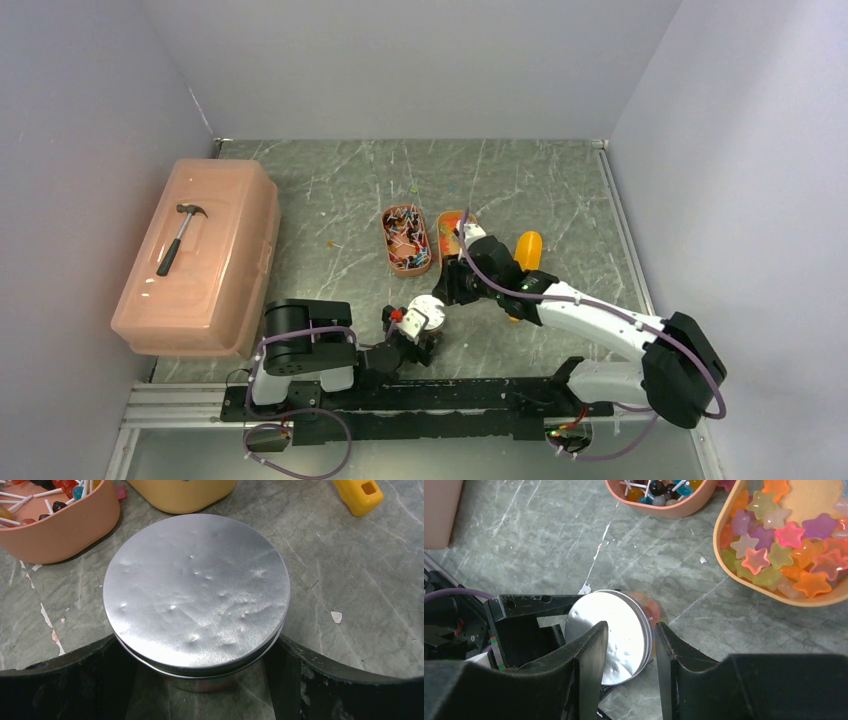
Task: Pack the candies
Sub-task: Screw the bottle lid onto the packing bottle.
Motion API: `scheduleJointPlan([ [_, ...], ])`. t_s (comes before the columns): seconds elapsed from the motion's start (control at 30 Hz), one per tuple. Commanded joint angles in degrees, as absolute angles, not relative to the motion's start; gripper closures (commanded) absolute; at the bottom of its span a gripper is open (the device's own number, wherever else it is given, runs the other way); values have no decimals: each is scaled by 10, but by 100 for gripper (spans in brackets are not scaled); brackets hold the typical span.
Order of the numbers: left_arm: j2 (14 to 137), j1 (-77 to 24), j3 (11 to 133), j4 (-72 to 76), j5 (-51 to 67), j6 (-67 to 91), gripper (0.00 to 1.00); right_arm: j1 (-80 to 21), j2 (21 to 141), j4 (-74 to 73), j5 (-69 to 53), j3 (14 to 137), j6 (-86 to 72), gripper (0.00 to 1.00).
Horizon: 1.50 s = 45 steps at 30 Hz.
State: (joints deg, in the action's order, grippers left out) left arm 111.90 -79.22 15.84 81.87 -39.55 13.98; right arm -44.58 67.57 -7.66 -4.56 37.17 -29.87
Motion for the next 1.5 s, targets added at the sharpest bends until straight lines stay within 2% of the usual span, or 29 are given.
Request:
scheduleJointPlan([
  [0.0,1147,-800,144,712,-361,162,18,-442,702,-39,-59,407,-283,58],
  [0.6,1143,-800,144,705,-372,166,20,-442,753,-27,-102,396,-269,74],
  [1.07,1139,-800,158,663,-384,173,20,-444,706,-26,-135,326,-287,88],
  [1.47,1139,-800,169,637,-395,181,19,-503,605,-31,-111,245,-363,91],
])
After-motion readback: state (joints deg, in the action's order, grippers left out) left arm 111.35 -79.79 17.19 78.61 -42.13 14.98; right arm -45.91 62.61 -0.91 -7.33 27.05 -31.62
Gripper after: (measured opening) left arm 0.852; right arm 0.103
